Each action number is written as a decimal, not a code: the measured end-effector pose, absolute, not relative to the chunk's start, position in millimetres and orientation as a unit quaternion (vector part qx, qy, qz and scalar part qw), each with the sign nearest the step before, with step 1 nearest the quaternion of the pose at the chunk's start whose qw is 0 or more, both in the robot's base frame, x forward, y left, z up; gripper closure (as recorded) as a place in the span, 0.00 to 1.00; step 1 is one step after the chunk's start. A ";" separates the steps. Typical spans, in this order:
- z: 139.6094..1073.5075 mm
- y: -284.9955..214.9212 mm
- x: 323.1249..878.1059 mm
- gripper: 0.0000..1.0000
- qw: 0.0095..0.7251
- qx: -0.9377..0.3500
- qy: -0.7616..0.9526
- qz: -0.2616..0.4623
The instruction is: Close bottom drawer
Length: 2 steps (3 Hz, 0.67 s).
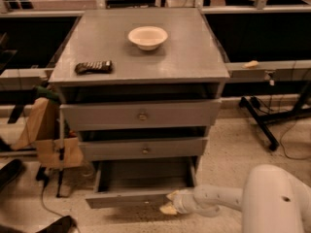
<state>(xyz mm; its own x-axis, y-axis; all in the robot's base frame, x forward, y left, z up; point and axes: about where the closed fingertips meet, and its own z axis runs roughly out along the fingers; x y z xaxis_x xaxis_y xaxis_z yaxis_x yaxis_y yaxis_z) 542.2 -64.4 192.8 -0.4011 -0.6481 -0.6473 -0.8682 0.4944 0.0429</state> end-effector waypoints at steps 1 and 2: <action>192.7 -64.4 541.3 0.65 0.288 -0.465 0.815 0.191; 184.4 -46.0 565.3 0.89 0.274 -0.491 0.807 0.181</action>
Offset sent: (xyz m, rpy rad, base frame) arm 0.1236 0.0853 -0.0392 -0.2075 -0.0093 0.2390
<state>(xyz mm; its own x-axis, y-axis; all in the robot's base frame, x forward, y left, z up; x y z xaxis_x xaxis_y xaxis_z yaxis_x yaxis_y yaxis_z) 565.3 -46.0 184.4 -0.3678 -0.6925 -0.6206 -0.8912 0.4530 0.0227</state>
